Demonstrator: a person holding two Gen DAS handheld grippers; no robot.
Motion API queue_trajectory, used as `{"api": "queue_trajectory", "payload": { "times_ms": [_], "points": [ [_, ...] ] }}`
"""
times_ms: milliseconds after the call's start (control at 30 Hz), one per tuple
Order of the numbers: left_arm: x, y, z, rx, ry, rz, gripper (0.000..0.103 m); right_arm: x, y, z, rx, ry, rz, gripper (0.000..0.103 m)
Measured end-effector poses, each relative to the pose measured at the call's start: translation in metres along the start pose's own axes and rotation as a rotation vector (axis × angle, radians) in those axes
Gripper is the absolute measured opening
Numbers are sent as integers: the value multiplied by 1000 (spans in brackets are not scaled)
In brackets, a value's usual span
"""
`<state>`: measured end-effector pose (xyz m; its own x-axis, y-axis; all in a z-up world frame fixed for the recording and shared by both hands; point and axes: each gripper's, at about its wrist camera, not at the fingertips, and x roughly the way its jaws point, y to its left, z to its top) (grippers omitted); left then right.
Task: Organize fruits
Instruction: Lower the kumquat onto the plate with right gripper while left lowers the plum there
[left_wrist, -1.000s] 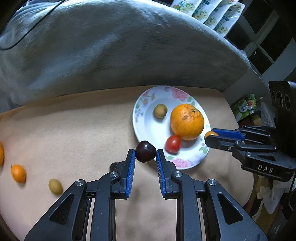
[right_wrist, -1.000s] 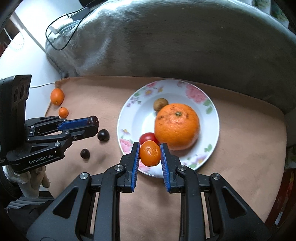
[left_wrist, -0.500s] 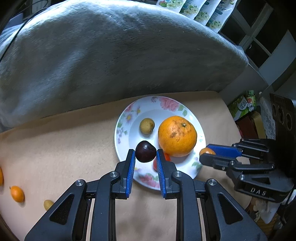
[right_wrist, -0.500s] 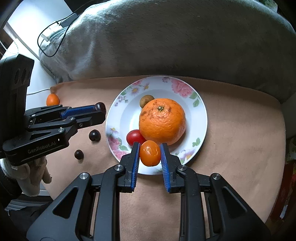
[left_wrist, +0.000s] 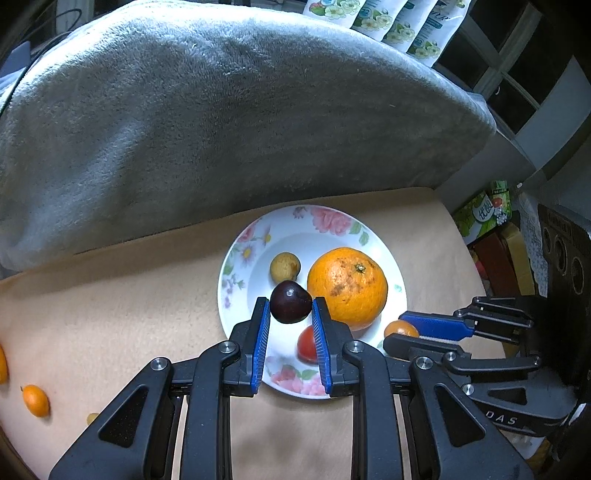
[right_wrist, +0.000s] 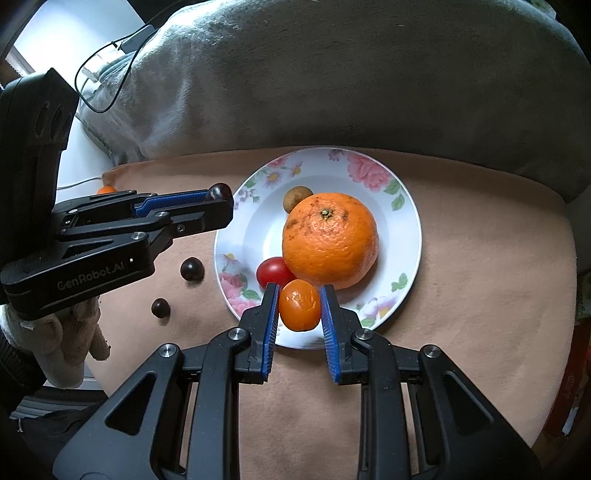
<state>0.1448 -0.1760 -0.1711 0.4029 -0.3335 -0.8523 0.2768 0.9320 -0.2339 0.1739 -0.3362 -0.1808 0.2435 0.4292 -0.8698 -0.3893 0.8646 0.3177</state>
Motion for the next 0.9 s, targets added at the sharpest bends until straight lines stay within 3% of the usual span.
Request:
{"api": "queue_trajectory", "payload": {
  "times_ms": [300,567,667,733,833,900],
  "points": [
    [-5,-3,2,10,-12,13,22,0,2,1,0,-6,-3,24],
    [-7,-6,4,22,-23,24,30,0,1,0,9,-4,-3,25],
    [-8,-6,4,21,-30,26,38,-1,2,0,5,-10,-5,35],
    [-9,-7,4,20,-34,27,39,-3,2,1,3,-19,-7,46],
    [-10,-7,4,21,-36,28,42,-4,2,2,4,-24,-8,48],
    [-12,-7,5,19,-42,30,55,-4,3,2,-1,-20,-10,50]
  ]
}}
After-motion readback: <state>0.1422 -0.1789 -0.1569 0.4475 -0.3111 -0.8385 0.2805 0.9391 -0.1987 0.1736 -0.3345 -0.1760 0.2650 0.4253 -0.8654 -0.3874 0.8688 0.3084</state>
